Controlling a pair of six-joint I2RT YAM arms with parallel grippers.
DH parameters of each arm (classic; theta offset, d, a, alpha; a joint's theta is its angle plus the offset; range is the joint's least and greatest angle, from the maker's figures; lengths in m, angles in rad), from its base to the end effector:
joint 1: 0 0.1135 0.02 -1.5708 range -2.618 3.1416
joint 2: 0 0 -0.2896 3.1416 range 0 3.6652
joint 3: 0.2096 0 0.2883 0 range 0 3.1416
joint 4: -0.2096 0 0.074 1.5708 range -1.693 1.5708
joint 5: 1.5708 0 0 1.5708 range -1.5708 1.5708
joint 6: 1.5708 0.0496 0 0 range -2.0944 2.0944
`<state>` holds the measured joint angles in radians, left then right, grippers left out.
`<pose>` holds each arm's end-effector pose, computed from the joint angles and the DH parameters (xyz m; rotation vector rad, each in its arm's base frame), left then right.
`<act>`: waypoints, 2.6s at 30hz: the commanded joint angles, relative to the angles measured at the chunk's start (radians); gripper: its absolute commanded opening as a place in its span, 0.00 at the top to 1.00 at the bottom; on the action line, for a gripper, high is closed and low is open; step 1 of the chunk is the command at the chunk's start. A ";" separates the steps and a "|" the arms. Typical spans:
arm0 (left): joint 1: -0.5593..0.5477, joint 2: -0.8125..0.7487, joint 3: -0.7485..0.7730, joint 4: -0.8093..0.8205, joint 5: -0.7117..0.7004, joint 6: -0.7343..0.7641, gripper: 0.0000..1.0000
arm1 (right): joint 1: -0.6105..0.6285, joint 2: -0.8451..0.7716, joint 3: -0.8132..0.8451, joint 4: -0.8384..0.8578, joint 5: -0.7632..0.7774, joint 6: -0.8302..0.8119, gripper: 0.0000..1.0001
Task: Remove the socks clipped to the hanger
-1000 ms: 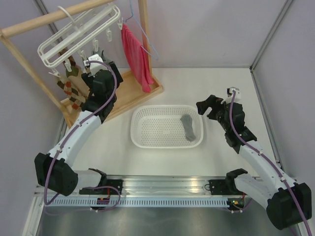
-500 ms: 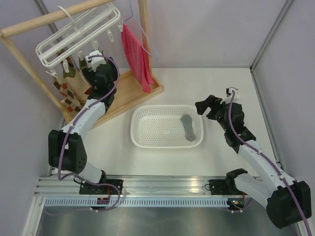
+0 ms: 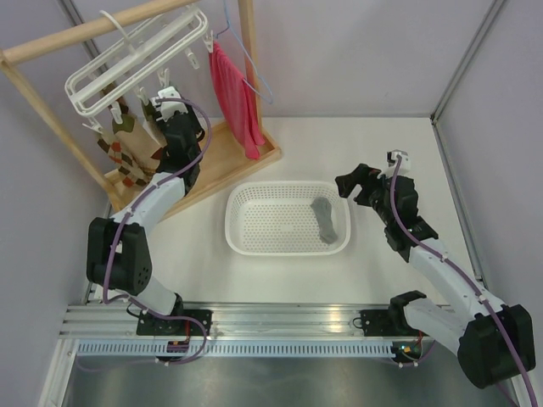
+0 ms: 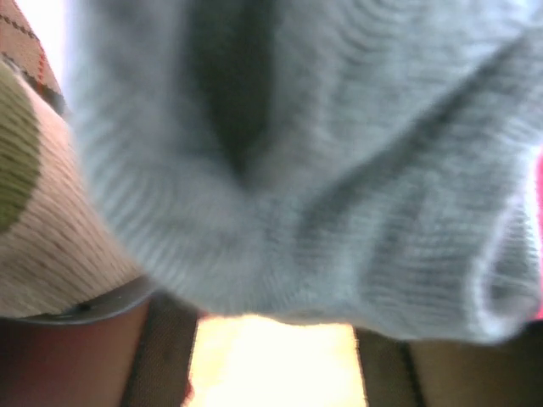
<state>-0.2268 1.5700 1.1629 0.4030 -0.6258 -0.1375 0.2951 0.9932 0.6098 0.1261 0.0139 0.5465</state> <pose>0.4125 -0.0654 0.3461 -0.4164 1.5219 0.2069 0.2541 0.0765 0.2748 0.2440 1.8511 0.5761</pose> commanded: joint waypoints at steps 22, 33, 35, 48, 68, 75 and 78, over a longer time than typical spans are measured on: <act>-0.011 -0.407 -0.164 0.002 0.179 0.072 0.98 | 0.012 -0.019 -0.005 0.087 -0.071 -0.022 0.04; -0.009 -0.565 -0.154 -0.291 0.402 -0.013 0.98 | 0.294 0.096 0.115 0.251 -0.054 0.055 0.06; -0.011 -0.564 -0.128 -0.325 0.431 -0.011 0.98 | 0.360 0.154 0.154 0.308 -0.052 0.076 0.06; -0.008 -0.631 -0.152 -0.362 0.371 0.029 0.98 | 0.521 0.476 0.614 0.395 -0.046 0.072 0.06; 0.010 -0.734 -0.111 -0.553 0.557 0.067 0.98 | 0.625 1.025 1.425 0.241 -0.043 -0.013 0.06; 0.012 -0.775 -0.147 -0.595 0.503 0.087 0.98 | 0.639 1.182 1.683 0.143 -0.049 -0.002 0.06; 0.015 -0.792 -0.161 -0.584 0.459 0.095 0.98 | 0.647 1.260 1.778 0.133 -0.049 0.009 0.05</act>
<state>-0.2192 0.8028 1.0111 -0.1818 -0.1284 -0.0864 0.9264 2.1971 2.2986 0.2974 -0.0288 0.5518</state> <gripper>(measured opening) 0.030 0.943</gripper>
